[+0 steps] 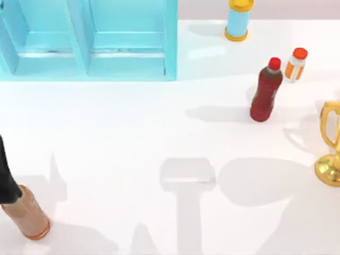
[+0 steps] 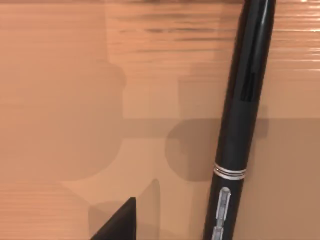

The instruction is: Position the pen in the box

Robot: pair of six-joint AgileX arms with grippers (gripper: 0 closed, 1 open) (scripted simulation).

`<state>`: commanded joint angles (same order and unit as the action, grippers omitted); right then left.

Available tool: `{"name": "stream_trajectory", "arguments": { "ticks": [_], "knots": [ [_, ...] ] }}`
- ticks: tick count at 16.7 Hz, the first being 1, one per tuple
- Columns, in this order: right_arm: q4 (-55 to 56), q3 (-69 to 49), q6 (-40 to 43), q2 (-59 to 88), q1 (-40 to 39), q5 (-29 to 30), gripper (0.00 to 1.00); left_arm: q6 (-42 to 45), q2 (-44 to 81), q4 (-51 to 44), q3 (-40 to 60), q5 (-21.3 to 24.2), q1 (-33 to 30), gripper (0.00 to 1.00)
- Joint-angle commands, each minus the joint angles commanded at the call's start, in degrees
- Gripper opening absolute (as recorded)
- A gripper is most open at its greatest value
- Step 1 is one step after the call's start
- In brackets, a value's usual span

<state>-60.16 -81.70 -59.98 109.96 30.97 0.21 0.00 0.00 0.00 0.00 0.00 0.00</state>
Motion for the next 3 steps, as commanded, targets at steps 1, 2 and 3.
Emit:
{"name": "stream_trajectory", "arguments": {
  "ticks": [1, 2, 3],
  "knots": [
    [0.00, 0.00, 0.00, 0.00, 0.00, 0.00, 1.00, 0.00, 0.00, 0.00, 0.00, 0.00, 0.00, 1.00],
    [0.00, 0.00, 0.00, 0.00, 0.00, 0.00, 1.00, 0.00, 0.00, 0.00, 0.00, 0.00, 0.00, 1.00],
    [0.00, 0.00, 0.00, 0.00, 0.00, 0.00, 1.00, 0.00, 0.00, 0.00, 0.00, 0.00, 0.00, 1.00]
  ]
}}
